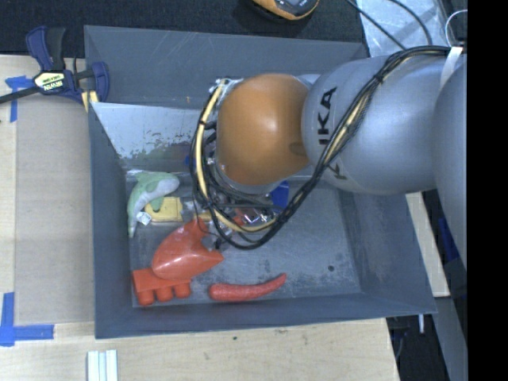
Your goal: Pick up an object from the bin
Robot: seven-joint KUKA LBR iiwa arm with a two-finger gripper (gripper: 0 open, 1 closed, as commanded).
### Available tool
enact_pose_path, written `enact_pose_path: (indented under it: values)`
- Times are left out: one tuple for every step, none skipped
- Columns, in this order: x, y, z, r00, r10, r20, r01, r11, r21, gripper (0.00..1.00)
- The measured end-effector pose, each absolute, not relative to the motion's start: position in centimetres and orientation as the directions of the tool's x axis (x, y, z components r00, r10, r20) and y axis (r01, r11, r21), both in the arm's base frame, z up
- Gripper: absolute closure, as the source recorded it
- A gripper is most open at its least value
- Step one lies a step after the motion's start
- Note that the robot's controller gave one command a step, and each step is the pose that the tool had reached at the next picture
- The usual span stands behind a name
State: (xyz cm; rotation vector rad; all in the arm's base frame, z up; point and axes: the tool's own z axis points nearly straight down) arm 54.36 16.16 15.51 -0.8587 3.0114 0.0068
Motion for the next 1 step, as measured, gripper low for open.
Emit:
enact_pose_path:
  values:
    - [55.12,14.61,25.13,-0.849,-0.528,-0.016,-0.528,0.849,-0.003,1.0]
